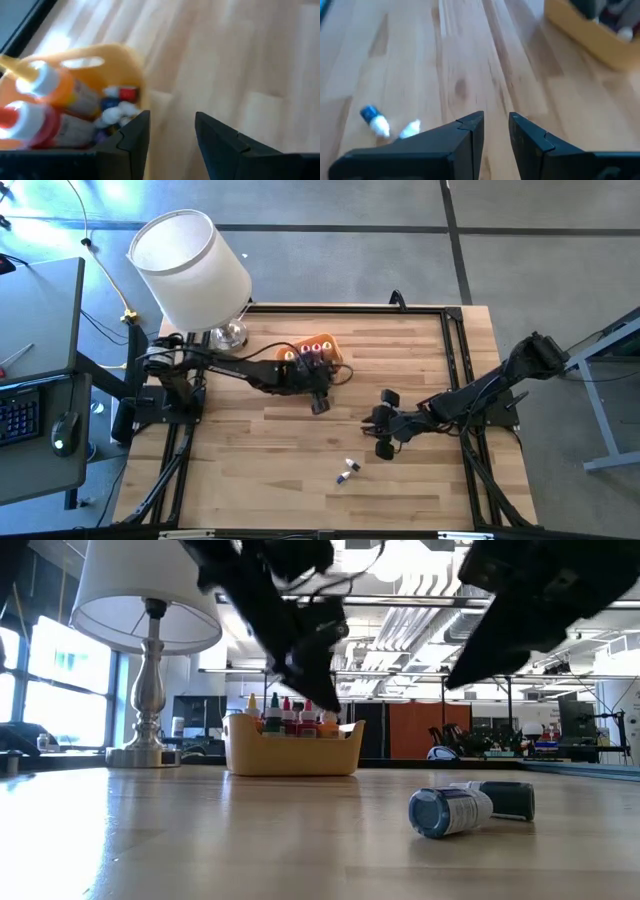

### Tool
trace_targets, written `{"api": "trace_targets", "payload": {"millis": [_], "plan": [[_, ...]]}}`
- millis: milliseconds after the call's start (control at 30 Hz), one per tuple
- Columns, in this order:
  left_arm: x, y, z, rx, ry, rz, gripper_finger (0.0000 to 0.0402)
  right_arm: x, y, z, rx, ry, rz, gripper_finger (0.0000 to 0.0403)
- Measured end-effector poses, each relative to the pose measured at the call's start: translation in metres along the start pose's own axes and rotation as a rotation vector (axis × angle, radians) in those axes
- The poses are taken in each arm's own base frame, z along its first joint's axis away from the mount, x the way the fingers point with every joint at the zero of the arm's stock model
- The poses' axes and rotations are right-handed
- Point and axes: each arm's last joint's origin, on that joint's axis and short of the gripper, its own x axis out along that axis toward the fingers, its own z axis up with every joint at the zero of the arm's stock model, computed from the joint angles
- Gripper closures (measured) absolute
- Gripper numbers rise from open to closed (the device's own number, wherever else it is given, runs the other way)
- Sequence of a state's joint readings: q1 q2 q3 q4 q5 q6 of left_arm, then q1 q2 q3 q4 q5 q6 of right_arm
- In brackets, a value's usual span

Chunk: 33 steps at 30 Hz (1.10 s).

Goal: Pick & Place food coloring
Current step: Put the small green food coloring bottle into the bin

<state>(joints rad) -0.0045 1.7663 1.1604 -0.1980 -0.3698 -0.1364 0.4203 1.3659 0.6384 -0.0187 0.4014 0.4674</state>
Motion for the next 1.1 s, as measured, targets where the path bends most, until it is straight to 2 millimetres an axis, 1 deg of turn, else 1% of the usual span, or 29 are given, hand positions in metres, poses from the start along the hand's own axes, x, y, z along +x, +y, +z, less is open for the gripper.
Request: {"api": "trace_targets", "payload": {"millis": [67, 167, 267, 333, 400, 500, 567, 667, 767, 833, 900, 1000, 1100], "plan": [[-0.014, -0.008, 0.008, 0.023, 0.005, -0.036, 0.0248, 0.001, 0.000, 0.005, -0.015, -0.037, 0.015, 0.0320], [-0.045, -0.014, 0.018, 0.085, 0.037, -0.055, 0.0248, 0.001, 0.000, 0.013, -0.030, -0.094, 0.047, 0.0320], [-0.078, -0.018, 0.026, 0.146, 0.062, -0.038, 0.0248, 0.000, 0.001, 0.020, -0.009, -0.127, 0.030, 0.0320], [-0.104, -0.017, 0.027, 0.166, 0.080, 0.001, 0.0248, -0.001, 0.002, 0.026, 0.002, -0.148, 0.015, 0.0320], [-0.131, -0.016, 0.027, 0.159, 0.052, 0.051, 0.0248, -0.002, 0.004, 0.032, 0.010, -0.174, 0.007, 0.0320], [-0.173, -0.011, 0.018, 0.135, 0.006, 0.157, 0.0248, -0.002, 0.010, 0.040, 0.021, -0.215, -0.008, 0.0320], [-0.196, -0.010, 0.009, 0.101, -0.036, 0.212, 0.0248, 0.003, 0.015, 0.044, 0.005, -0.220, -0.016, 0.0320], [-0.218, -0.015, -0.013, 0.057, -0.124, 0.238, 0.0248, 0.014, 0.025, 0.054, -0.025, -0.228, -0.023, 0.0320], [-0.221, -0.025, -0.045, 0.045, -0.171, 0.228, 0.0248, 0.030, 0.038, 0.065, -0.076, -0.205, -0.020, 0.0321], [-0.216, -0.033, -0.065, 0.026, -0.197, 0.211, 0.0248, 0.038, 0.047, 0.071, -0.137, -0.144, -0.013, 0.0321], [-0.209, -0.040, -0.084, 0.022, -0.216, 0.193, 0.0248, 0.041, 0.057, 0.076, -0.176, -0.067, 0.003, 0.0321], [-0.197, -0.047, -0.105, -0.001, -0.222, 0.165, 0.0248, 0.041, 0.069, 0.083, -0.155, 0.032, -0.019, 0.0321], [-0.188, -0.051, -0.116, -0.035, -0.219, 0.142, 0.0248, 0.041, 0.077, 0.079, -0.085, 0.117, -0.026, 0.0321]]}}
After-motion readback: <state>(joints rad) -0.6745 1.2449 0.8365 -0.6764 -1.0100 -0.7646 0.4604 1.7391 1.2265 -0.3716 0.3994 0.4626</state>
